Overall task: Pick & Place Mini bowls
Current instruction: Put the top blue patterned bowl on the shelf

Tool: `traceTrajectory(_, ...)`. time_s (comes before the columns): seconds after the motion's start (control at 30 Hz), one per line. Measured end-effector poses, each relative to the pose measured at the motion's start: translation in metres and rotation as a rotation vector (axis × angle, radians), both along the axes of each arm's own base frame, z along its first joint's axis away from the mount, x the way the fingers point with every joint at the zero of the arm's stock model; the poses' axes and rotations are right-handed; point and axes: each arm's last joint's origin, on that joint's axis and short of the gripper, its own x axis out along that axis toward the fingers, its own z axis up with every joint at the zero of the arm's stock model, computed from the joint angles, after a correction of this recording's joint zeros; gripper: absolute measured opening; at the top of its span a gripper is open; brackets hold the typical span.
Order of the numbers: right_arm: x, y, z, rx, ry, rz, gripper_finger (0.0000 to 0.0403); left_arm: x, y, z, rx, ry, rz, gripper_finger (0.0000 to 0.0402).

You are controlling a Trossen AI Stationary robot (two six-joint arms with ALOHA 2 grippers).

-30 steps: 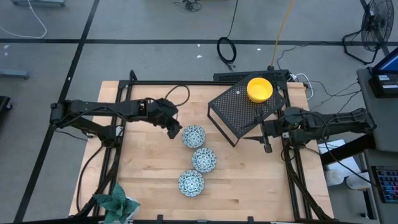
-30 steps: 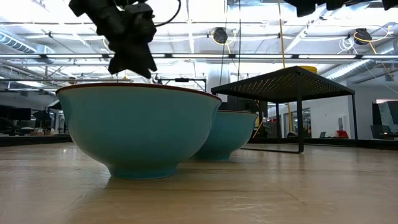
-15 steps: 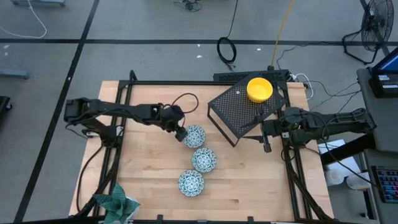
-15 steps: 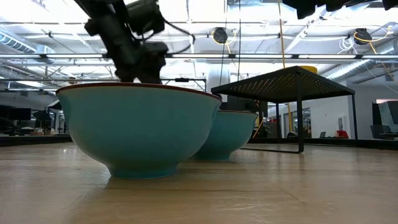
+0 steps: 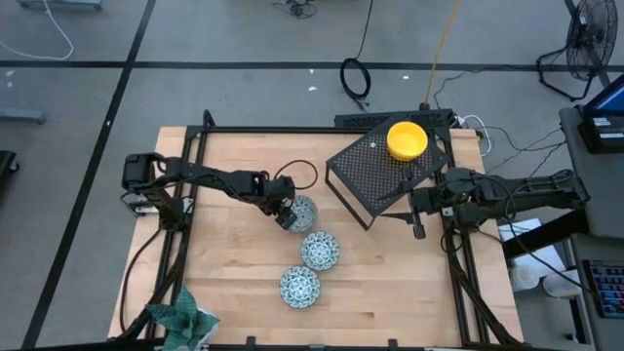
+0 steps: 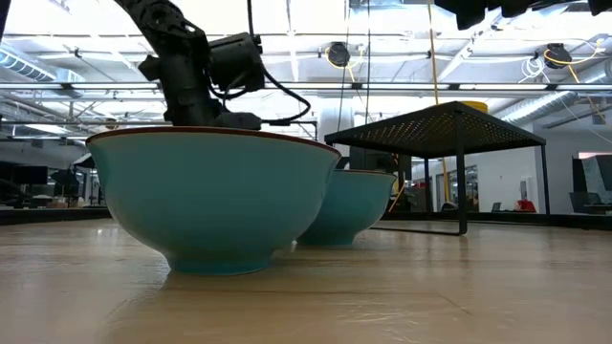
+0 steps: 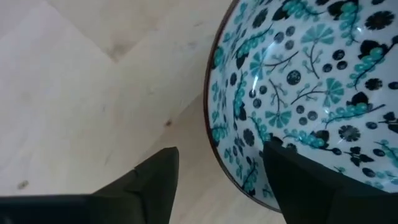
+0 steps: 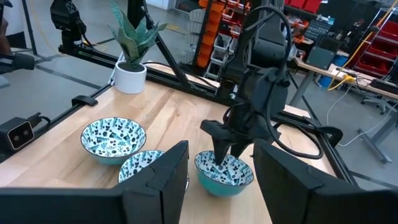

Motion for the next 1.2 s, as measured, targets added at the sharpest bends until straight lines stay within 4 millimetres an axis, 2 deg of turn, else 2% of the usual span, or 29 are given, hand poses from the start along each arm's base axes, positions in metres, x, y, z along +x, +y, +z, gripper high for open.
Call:
traceTrajectory(0.27,-0.0001,0.0,0.0001,0.0,-0.001,0.0,0.0171,0.0017,0.0004,0.0035,0.005,-0.033,0.008,0.021)
traceTrajectory(0.43,-0.0001,0.0,0.0002,0.001,-0.001,0.0,0.0171,0.0018,0.0004,0.0032,0.001,-0.032,0.008,0.0177)
traceTrajectory(0.83,0.0,0.0,0.0001,0.0,0.0,0.0,0.0171,0.0024,0.0004,0.0046,0.006,-0.041,-0.008,0.0015)
traceTrajectory(1.03,0.0001,0.0,-0.0009,-0.007,-0.001,0.001,0.0171,0.0024,0.0009,0.0039,0.016,-0.04,-0.014,0.0028)
traceTrajectory(1.2,-0.0027,-0.0003,0.0005,-0.014,-0.015,0.0,0.0171,0.0009,0.0011,0.0088,0.042,-0.053,-0.028,0.0011)
